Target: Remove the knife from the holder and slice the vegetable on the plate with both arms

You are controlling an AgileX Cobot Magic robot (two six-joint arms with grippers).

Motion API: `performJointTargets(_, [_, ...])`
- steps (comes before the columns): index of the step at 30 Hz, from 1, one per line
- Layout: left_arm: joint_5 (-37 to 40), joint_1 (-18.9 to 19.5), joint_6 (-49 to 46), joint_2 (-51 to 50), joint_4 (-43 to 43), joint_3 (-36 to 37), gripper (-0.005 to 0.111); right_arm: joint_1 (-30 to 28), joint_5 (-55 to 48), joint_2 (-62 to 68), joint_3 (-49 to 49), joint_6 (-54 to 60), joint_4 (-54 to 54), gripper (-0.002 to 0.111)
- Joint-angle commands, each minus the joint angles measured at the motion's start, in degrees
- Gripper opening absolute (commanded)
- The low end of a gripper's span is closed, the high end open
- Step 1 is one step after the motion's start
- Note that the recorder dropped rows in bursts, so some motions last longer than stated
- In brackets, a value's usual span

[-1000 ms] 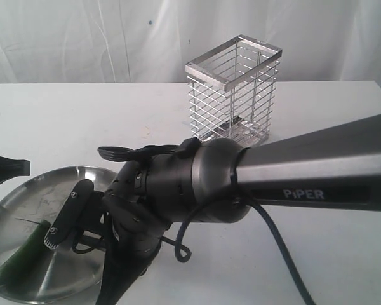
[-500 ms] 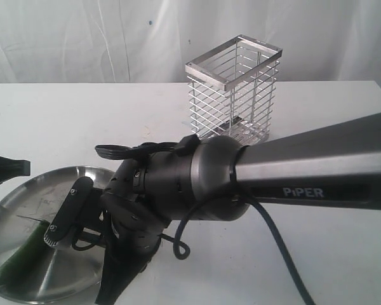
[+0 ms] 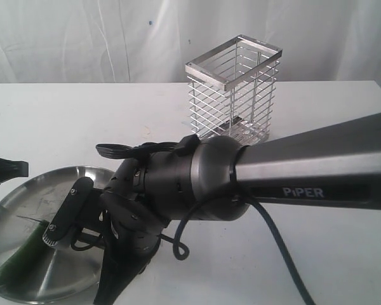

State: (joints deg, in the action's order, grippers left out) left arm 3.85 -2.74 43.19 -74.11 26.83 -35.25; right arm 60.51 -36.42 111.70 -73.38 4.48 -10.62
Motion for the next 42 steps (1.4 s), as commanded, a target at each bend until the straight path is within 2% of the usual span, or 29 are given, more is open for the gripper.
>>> performJointTargets(1, [1.46, 0.03, 0.70, 2.24, -0.72, 0.43, 0.000, 0.05, 0.08, -0.14, -0.21, 0.41, 0.12, 0.000])
performJointTargets(9, [5.49, -0.41, 0.48, 3.92, -2.13, 0.43, 0.000, 0.05, 0.08, -0.14, -0.21, 0.77, 0.12, 0.000])
performJointTargets(17, [9.50, -4.88, -4.36, 3.87, -7.44, 0.53, 0.000, 0.05, 0.08, -0.14, -0.21, 0.77, 0.12, 0.000])
performJointTargets(20, [11.01, -4.89, -11.78, 2.98, -14.29, 0.53, 0.000, 0.05, 0.08, -0.14, -0.21, 0.90, 0.12, 0.000])
performJointTargets(23, [12.04, -4.89, -23.42, 0.15, -24.63, 0.53, 0.000, 0.05, 0.19, -0.14, -0.21, 0.89, 0.12, 0.000])
performJointTargets(25, [11.87, -4.89, -28.52, -0.80, -29.05, 0.53, 0.000, 0.05, 0.19, -0.14, -0.21, 0.89, 0.12, 0.000])
performJointTargets(27, [10.72, -4.89, -30.55, -0.93, -30.00, 0.24, 0.000, 0.05, 0.19, -0.14, -0.21, 0.89, 0.12, 0.000])
performJointTargets(33, [17.71, -4.67, -37.43, -3.84, -30.00, -8.05, 0.000, 0.05, 0.19, -0.14, -0.21, 0.89, 0.12, 0.000])
performJointTargets(37, [26.59, -4.24, -41.74, -5.98, -30.00, -14.67, 0.000, 0.05, 0.19, -0.14, -0.21, 0.89, 0.12, 0.000])
performJointTargets(42, [35.90, -2.05, -46.23, -9.61, -32.16, -19.48, 0.000, 0.05, 0.19, -0.14, -0.21, 0.89, 0.12, 0.000])
